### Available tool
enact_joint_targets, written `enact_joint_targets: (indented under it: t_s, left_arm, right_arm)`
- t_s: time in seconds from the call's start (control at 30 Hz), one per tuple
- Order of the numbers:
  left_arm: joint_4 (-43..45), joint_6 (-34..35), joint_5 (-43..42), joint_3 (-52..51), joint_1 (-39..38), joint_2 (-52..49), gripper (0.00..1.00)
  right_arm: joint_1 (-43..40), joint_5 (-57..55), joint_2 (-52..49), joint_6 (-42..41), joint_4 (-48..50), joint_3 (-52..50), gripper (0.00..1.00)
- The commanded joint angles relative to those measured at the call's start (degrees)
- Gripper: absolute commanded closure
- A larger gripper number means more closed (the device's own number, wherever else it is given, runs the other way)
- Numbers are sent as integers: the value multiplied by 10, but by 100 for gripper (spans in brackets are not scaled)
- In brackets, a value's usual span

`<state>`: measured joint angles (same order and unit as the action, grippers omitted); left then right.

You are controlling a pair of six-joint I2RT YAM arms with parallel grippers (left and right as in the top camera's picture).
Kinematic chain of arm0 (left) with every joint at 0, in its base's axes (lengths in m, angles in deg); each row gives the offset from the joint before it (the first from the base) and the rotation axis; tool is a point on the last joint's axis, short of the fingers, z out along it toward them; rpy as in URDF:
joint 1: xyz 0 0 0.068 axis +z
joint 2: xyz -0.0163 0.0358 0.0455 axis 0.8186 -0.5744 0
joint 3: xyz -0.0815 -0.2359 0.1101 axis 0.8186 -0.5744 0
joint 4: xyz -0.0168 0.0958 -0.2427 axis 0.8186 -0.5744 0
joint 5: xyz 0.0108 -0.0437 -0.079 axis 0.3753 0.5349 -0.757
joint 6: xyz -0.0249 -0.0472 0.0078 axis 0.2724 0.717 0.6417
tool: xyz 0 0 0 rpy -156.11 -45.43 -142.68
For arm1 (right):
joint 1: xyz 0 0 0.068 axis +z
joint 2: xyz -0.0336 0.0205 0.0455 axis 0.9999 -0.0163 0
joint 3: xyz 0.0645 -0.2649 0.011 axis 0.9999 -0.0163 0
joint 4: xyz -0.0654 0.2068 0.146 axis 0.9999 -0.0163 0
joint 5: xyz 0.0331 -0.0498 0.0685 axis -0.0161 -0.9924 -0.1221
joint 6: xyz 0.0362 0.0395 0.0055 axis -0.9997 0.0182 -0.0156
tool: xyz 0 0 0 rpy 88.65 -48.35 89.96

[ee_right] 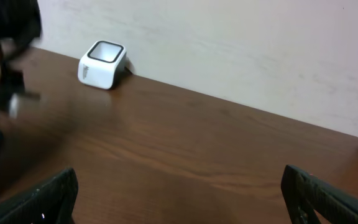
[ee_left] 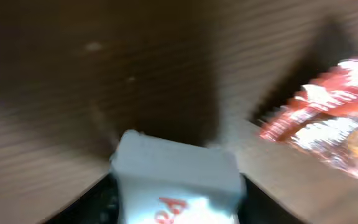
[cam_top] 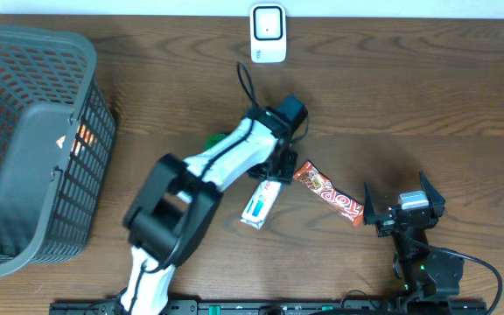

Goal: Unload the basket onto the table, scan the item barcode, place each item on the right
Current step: 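Carry the Panadol box toward the scanner with the left gripper, then release the box on the table and retract the left arm to the basket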

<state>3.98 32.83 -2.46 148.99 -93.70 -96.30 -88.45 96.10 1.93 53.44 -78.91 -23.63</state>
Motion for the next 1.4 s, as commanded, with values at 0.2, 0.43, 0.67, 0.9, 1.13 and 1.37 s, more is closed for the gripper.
enact_joint_targets:
  t_s: [0.2, 0.43, 0.67, 0.9, 1.13, 1.37]
  left_arm:
    - [13, 10, 4, -1, -5, -12, 4]
    - [9, 0, 6, 0, -5, 45, 3]
    - [-33, -1, 86, 0, -5, 145, 3]
    - [-130, 70, 165, 0, -6, 193, 3]
    - [-205, 240, 264, 0, -6, 201, 2]
    - [-210, 202, 276, 0, 5, 236, 2]
  right_arm:
    - [5, -1, 2, -9, -2, 0, 1]
    - [5, -1, 2, -9, -2, 0, 1]
    - [5, -1, 2, -9, -2, 0, 1]
    - [5, -1, 2, -9, -2, 0, 1]
    - [5, -1, 1, -9, -2, 0, 1]
    - [5, -1, 2, -9, -2, 0, 1]
